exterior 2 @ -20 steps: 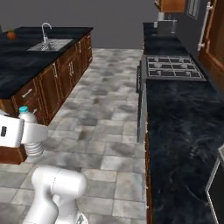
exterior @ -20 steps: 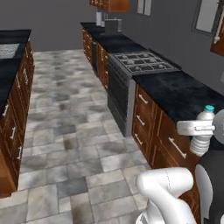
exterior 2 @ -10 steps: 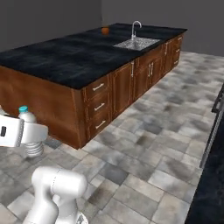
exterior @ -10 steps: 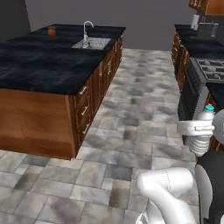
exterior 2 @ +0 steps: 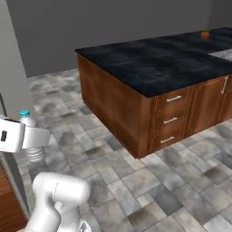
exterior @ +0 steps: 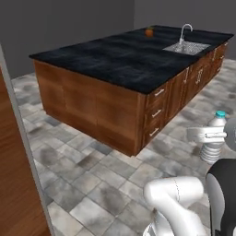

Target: Take the bottled waters from the counter and place them in the freezer to freeze. Close the freezer door after placing the bottles.

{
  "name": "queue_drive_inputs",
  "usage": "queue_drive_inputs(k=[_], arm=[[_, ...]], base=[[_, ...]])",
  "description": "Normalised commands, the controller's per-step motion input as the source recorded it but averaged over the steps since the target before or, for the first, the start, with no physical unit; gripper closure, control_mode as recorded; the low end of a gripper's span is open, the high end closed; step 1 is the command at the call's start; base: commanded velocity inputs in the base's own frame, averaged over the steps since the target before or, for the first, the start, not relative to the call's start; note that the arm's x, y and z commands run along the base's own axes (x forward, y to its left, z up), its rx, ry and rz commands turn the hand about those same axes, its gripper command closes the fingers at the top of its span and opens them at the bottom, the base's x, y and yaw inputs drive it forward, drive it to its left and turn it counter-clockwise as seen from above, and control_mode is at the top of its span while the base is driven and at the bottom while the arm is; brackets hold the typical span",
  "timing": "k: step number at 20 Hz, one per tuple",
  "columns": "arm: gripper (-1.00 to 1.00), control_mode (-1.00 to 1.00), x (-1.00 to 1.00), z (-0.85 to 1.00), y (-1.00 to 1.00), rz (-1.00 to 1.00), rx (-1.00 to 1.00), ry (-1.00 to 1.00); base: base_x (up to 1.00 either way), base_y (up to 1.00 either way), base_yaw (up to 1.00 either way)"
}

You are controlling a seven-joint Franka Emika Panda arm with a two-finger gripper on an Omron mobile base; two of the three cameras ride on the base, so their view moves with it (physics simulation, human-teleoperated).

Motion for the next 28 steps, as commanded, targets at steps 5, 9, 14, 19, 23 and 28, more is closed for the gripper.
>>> queue_drive_inputs(k=[5, 9, 14, 19, 23, 28], arm=[[1.00, 1.00, 0.00, 0.00, 0.00, 0.00, 0.00, 0.00], [1.00, 1.00, 0.00, 0.00, 0.00, 0.00, 0.00, 0.00], [1.00, 1.00, 0.00, 0.00, 0.00, 0.00, 0.00, 0.00], [1.00, 1.00, 0.00, 0.00, 0.00, 0.00, 0.00, 0.00], [1.00, 1.00, 0.00, 0.00, 0.00, 0.00, 0.00, 0.00], [1.00, 1.00, 0.00, 0.00, 0.00, 0.00, 0.00, 0.00]], base=[[0.17, -0.02, 0.64], [0.23, -0.15, 0.41], [0.29, -0.28, 0.15], [0.63, -0.49, 0.13], [0.72, -0.53, 0.17], [0.62, -0.21, 0.28]])
